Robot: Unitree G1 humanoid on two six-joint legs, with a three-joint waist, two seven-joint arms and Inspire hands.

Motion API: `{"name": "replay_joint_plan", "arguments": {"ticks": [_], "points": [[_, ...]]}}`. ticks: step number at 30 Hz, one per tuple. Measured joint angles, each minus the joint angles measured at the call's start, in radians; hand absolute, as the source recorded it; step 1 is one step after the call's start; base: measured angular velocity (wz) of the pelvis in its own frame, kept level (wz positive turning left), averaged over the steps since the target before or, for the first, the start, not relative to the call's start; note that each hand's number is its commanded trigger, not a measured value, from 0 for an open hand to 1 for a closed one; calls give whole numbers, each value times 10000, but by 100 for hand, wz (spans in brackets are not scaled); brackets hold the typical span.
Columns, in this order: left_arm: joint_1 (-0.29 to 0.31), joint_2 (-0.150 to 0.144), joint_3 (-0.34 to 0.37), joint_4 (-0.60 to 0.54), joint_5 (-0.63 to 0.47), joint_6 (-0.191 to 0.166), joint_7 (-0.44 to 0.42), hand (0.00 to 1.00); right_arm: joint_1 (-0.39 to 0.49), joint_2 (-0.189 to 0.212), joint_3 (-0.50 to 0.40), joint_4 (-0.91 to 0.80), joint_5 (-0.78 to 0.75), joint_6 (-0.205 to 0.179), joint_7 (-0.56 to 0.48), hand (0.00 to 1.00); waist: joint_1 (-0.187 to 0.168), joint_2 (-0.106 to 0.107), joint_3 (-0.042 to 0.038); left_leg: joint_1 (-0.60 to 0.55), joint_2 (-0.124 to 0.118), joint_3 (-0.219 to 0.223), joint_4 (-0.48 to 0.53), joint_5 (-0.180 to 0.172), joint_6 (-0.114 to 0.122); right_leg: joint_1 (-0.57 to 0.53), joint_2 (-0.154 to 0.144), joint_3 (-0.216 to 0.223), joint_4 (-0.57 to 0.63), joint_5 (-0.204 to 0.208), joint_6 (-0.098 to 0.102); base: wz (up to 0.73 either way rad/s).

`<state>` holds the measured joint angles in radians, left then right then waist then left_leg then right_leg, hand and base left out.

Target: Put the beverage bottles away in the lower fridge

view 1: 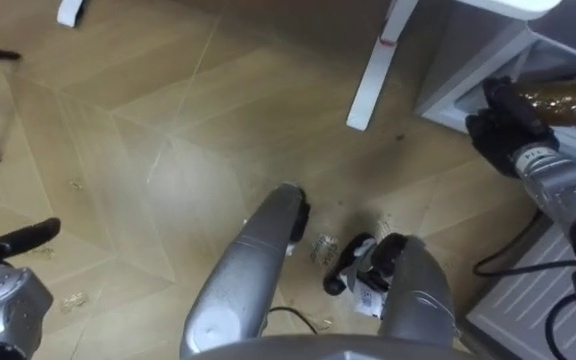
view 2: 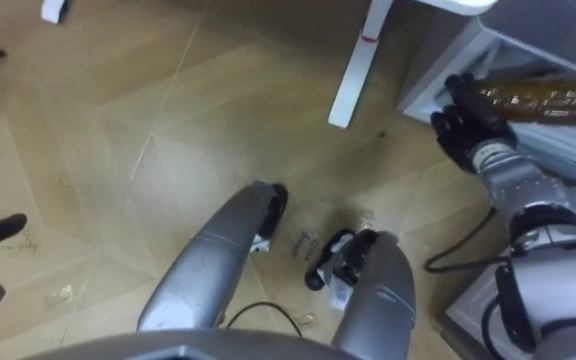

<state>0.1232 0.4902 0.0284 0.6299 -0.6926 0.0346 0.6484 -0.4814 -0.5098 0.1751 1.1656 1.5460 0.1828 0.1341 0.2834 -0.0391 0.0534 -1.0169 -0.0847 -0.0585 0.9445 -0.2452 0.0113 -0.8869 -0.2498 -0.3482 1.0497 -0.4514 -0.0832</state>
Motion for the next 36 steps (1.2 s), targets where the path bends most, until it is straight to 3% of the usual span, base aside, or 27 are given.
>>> {"name": "replay_joint_plan", "arguments": {"ticks": [3,4,5,7,9,13,17,21,27,36], "points": [[15,0,-1,2,-5,-31,1,0,-201,-154,-3,2,33,-53,-17,100,66,-5,4,-65,-7,-13,174,-159,15,15,-80,-109,114,-91,12,0],[16,-1,-1,1,-1,-57,1,0,-246,-168,-3,2,84,-63,-22,63,81,-5,4,-70,-5,-13,191,-170,28,15,-78,-110,117,-105,16,0],[16,-1,-7,-6,22,-132,1,0,-335,-205,-4,3,234,-78,-24,0,124,-7,6,-79,-4,-7,255,-194,70,14,-80,-96,159,-142,16,0],[19,0,-118,-5,205,-216,2,0,-455,-297,-3,3,307,-77,-36,0,173,-7,7,-80,-28,7,390,-296,98,12,-115,-32,319,-226,-17,6],[20,0,-300,-9,288,-298,2,0,-528,-352,-5,2,564,-97,-55,0,225,-9,10,-78,-151,-4,623,-471,106,16,-117,80,568,-439,97,11],[99,-1,-379,-22,285,-298,-2,0,-532,-354,13,6,582,-83,-108,0,200,-26,26,-86,-176,12,815,-622,97,14,-145,151,755,-598,129,2],[213,65,-381,-443,285,-360,40,0,-547,-383,12,-11,580,-11,-234,0,46,-161,106,-88,-342,31,840,-620,98,-55,-356,206,951,-735,185,8],[324,67,-372,-550,292,-422,232,0,-559,-458,10,-97,543,127,-345,0,-134,-201,120,-88,-333,38,864,-620,102,-45,-382,189,958,-748,209,1],[325,88,-315,-599,632,-704,523,0,-563,-538,5,-75,537,222,-369,0,-125,-204,115,-86,-327,35,915,-635,136,-29,-384,198,947,-682,216,0],[357,93,-317,-603,784,-704,652,0,-563,-572,-2,-78,502,222,-368,0,-119,-196,110,-52,-321,126,937,-642,203,-46,-391,305,965,-629,298,-1]]}}
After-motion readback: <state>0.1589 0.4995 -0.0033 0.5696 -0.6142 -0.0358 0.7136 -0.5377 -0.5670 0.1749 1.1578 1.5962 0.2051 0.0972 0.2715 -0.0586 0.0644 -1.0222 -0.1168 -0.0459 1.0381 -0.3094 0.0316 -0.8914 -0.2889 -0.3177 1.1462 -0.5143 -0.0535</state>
